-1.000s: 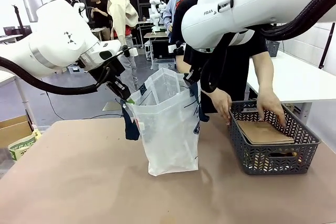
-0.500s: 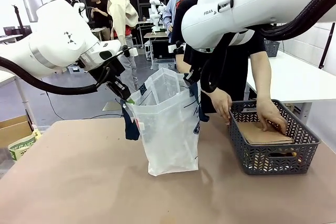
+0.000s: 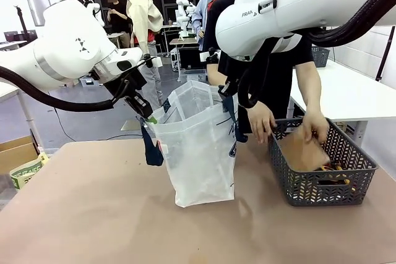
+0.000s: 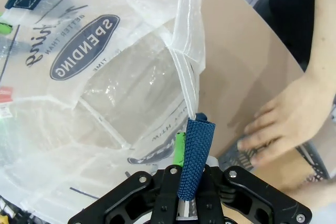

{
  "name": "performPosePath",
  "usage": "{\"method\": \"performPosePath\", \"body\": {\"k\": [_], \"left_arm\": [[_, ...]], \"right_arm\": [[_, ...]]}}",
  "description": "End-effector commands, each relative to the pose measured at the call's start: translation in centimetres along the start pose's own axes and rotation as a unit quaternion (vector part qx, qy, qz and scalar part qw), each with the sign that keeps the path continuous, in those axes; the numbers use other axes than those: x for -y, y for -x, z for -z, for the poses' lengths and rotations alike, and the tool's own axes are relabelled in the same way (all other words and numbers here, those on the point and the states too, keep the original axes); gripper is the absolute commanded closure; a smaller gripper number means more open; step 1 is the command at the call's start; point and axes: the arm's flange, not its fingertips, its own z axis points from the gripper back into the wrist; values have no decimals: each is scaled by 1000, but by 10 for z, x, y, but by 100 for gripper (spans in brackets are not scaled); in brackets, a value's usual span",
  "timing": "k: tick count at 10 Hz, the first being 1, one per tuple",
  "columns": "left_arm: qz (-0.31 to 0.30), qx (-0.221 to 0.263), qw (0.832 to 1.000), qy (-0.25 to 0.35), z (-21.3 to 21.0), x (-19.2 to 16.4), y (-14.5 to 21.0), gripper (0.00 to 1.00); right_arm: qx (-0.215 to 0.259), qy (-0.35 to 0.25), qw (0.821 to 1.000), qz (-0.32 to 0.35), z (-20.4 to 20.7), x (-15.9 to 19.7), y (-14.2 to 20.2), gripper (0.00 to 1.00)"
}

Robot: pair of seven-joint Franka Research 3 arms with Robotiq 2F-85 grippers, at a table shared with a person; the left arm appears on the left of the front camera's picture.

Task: Transfer purchased items from the store into the shopping bag.
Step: Move the Reusable shopping bag to the right side of the table.

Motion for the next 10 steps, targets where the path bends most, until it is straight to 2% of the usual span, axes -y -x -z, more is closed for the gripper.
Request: {"method": "performPosePath", "body": {"k": [1, 10], "left_arm": [[0, -15, 1000, -9, -4, -2, 2, 100], [-7, -43, 999, -24, -6, -15, 8, 100]], "right_arm": [[1, 5, 1000, -20, -7, 7, 10, 100], [1, 19, 1000, -22, -9, 19, 22, 100]]}}
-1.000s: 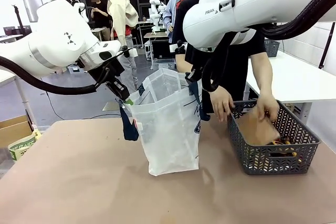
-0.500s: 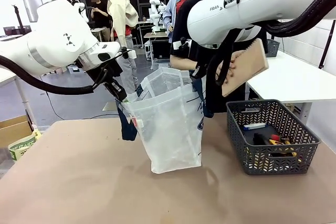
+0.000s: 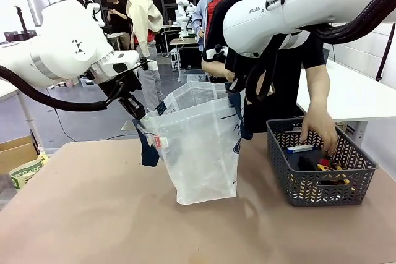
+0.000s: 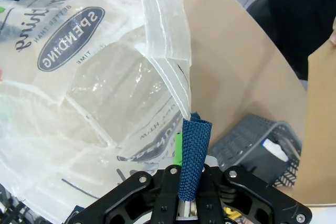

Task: Transfer purchased items from the store into the shopping bag.
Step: Move the Reusable shopping bag to the right side of the table.

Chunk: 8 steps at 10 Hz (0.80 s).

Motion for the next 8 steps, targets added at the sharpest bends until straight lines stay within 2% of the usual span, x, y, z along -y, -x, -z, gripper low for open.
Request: {"method": "performPosePath", "body": {"k": [1, 8], "left_arm": [[-10, -18, 1000, -11, -4, -4, -1, 100], [-34, -25, 999, -25, -5, -6, -2, 100]], "right_arm": [[2, 12, 1000, -7, -1, 3, 13, 100], [0, 22, 1000, 3, 0, 1, 12, 100]]}}
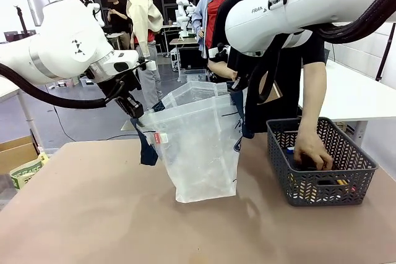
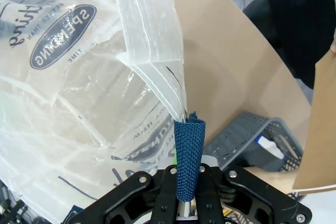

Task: Transfer purchased items from the store into the shopping bag.
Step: Move the Reusable shopping bag to the right side of the table.

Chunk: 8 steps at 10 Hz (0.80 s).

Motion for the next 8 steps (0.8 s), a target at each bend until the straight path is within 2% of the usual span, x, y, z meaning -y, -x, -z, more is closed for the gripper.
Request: {"method": "performPosePath", "body": {"k": [1, 2, 3, 8], "left_arm": [[0, -17, 1000, -9, -2, -2, -3, 100], [3, -19, 1000, -10, -1, -2, -3, 100], [0, 0, 1000, 0, 0, 0, 0, 100], [0, 0, 1000, 0, 0, 0, 0, 100]], "right_arm": [[0, 15, 1000, 5, 3, -3, 9, 100], [0, 16, 1000, 6, 3, -3, 9, 100], [0, 0, 1000, 0, 0, 0, 0, 100], [0, 0, 1000, 0, 0, 0, 0, 100]]}}
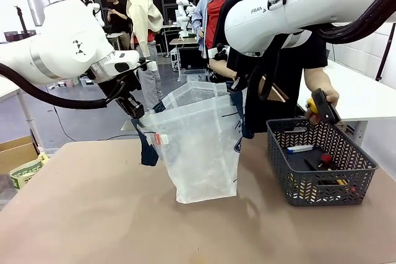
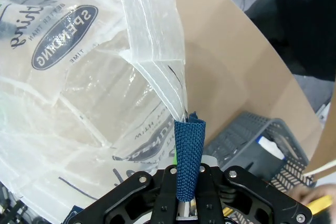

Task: Transfer purchased items from the store into the shopping bag.
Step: Move the Reusable shopping bag to the right side of the table.

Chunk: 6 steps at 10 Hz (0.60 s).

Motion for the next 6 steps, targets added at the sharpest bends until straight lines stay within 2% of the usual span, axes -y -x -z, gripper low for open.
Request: {"method": "performPosePath", "body": {"k": [1, 6], "left_arm": [[-1, 1, 1000, -1, -1, -1, 1, 100], [-1, 1, 1000, -1, -1, -1, 1, 100]], "right_arm": [[0, 0, 1000, 1, 0, 1, 1, 100], [0, 0, 1000, 1, 0, 1, 1, 100]]}}
